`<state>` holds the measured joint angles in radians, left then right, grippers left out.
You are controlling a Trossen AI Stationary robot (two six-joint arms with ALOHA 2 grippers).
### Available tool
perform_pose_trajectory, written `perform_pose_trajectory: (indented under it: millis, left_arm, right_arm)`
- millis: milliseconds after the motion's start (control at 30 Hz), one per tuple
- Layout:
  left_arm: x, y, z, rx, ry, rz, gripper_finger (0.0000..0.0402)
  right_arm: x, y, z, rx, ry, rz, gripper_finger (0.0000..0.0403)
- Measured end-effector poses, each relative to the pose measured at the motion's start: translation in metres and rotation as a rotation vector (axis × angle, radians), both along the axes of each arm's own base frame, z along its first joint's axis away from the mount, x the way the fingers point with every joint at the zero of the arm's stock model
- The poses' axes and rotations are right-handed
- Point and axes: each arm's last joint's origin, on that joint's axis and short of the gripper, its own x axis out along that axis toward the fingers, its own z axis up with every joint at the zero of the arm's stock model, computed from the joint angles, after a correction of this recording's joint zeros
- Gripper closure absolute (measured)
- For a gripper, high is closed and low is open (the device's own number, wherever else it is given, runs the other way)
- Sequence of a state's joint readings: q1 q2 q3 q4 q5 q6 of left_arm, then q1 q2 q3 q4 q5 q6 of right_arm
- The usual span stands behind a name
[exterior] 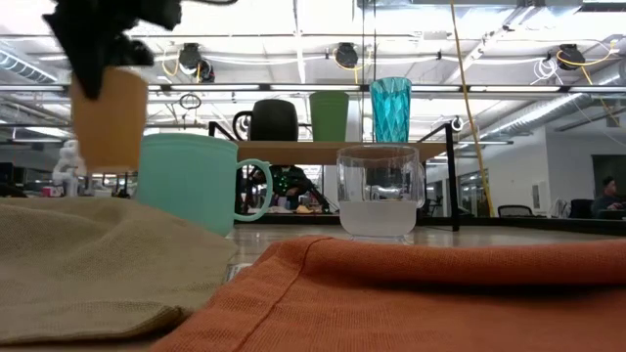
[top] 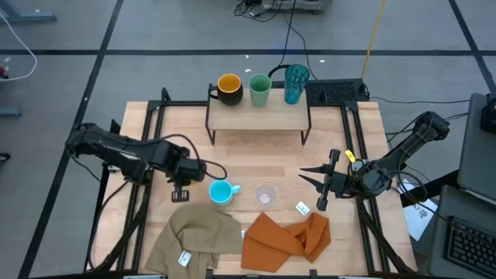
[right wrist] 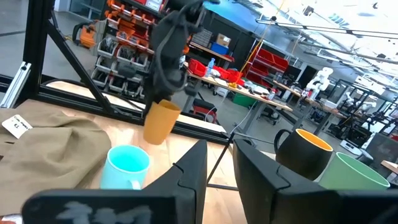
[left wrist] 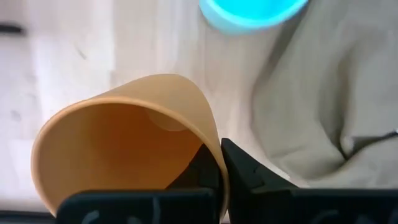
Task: Stack small to large cups/mugs on shelf
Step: Put the orange cup on the shelf
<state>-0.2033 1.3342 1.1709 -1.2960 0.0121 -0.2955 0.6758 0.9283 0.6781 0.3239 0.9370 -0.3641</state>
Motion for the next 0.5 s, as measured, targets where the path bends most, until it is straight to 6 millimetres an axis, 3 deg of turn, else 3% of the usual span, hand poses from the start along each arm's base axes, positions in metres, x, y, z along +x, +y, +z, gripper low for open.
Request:
perform_pose_trajectory:
  millis: [267, 500]
  left_arm:
    - [0.012, 0.016, 0.034, 0.068, -0.119, -0.040, 0.0401]
    - [0.051, 0.033, 0.058, 0.127, -0.151, -0.115, 0.0401]
  right_arm:
    - [0.000, 0.000, 0.000, -0.022, 0.006, 0.000, 0.0332]
    - [0.000, 0.000, 0.000, -0.028, 0.011, -0.005, 0.0332]
